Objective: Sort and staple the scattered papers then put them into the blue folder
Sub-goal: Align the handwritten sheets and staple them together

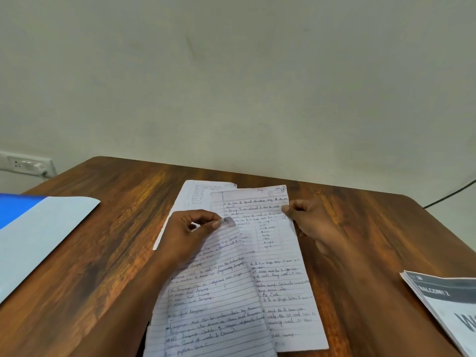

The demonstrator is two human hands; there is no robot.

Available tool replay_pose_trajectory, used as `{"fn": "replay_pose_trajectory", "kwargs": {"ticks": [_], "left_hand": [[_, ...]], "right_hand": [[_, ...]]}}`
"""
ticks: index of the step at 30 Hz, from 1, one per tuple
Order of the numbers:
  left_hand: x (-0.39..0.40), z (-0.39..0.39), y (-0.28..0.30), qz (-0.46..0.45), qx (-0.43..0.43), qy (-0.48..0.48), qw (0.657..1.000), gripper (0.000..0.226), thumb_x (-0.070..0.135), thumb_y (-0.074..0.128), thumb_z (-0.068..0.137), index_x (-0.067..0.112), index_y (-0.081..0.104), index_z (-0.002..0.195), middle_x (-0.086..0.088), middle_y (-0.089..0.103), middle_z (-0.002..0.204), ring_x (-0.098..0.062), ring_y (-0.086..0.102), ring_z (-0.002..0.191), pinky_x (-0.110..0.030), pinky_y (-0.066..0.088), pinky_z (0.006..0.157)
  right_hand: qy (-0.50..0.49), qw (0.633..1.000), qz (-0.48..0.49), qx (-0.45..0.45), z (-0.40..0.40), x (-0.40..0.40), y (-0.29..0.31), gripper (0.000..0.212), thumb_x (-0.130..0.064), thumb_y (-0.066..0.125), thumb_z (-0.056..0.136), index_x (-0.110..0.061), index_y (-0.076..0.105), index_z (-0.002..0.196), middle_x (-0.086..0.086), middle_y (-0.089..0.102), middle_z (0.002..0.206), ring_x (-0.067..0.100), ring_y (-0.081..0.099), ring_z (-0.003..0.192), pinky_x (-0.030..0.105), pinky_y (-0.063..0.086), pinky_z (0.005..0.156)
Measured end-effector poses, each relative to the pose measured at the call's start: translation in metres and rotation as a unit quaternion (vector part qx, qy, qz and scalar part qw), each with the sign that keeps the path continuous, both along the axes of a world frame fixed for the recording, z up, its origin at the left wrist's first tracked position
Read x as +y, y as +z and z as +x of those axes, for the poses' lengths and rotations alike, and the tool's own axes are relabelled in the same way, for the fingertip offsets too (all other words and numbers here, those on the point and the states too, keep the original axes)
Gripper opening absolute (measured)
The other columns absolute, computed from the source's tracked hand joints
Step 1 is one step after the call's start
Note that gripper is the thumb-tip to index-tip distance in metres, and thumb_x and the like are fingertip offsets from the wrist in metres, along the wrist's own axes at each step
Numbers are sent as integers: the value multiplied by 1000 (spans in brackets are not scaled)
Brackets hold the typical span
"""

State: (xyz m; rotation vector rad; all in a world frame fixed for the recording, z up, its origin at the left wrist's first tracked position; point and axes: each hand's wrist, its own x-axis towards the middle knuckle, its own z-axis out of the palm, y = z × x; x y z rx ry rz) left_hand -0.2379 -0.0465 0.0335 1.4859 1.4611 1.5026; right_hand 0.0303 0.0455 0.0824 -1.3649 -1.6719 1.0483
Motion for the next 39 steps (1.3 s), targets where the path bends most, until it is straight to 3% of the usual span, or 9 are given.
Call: {"fn": "replay_pose_trajectory", "kwargs": {"ticks": [5, 8, 13, 19, 26, 32, 36, 39], "left_hand": [[0, 2, -1, -3, -2, 5, 1000, 13, 20, 79, 90, 32, 84, 92, 13, 80, 94, -5, 69, 86, -49, 56, 88], [2, 2, -3, 1, 5, 8, 1000, 13, 19, 80, 90, 32, 83, 92, 13, 80, 93, -4, 69, 87, -49, 56, 89], [8, 1, -9, 4, 5, 29, 1000, 7, 25, 81, 90, 31, 84, 93, 13, 79, 94, -14, 72, 95, -53, 55, 90], [9, 4, -11, 12, 4, 40, 999, 5, 24, 80, 91, 27, 84, 93, 15, 79, 92, -13, 72, 95, -35, 48, 85], [8, 11, -7, 6, 21, 53, 998, 9, 25, 79, 92, 25, 83, 99, 16, 79, 98, -9, 70, 99, -22, 43, 80], [7, 13, -7, 6, 11, 68, 998, 8, 26, 79, 92, 26, 83, 99, 17, 79, 97, -6, 70, 99, -20, 43, 81], [8, 13, -9, 11, 9, 70, 997, 8, 26, 79, 92, 26, 84, 99, 17, 79, 97, -8, 70, 99, -24, 44, 82], [8, 14, -8, 11, 8, 71, 997, 8, 25, 79, 92, 26, 84, 99, 17, 79, 96, -8, 70, 99, -24, 44, 82]], "right_hand": [[29, 999, -28, 3, 0, -7, -9, 17, -21, 65, 102, -10, 77, 98, -2, 81, 92, 12, 74, 80, 23, 49, 58], [35, 999, -16, 38, -7, -12, -16, 11, -15, 67, 100, -13, 78, 102, -1, 81, 94, 13, 76, 83, 25, 55, 62], [-18, 992, 60, 106, -29, -17, -33, 20, -8, 69, 97, -23, 75, 109, -2, 80, 96, 11, 77, 89, 29, 63, 79], [-54, 985, 154, 64, -42, -18, -52, 20, -16, 74, 94, -19, 77, 114, -12, 78, 99, 0, 73, 90, 27, 63, 82], [72, 992, 85, 62, -45, -29, -45, 6, -11, 77, 92, -13, 79, 97, -3, 80, 97, 14, 77, 91, 37, 63, 86], [93, 986, 83, 110, -55, -37, -39, 24, -13, 75, 94, -18, 74, 117, -8, 79, 109, 7, 75, 101, 29, 61, 88], [26, 984, 140, 108, -59, -34, -39, 24, -23, 74, 95, -24, 75, 119, -6, 79, 105, 5, 73, 96, 23, 61, 82], [-19, 975, 181, 124, -59, -30, -39, 22, -20, 70, 98, -22, 77, 119, -14, 76, 108, -3, 70, 98, 17, 58, 79]]}}
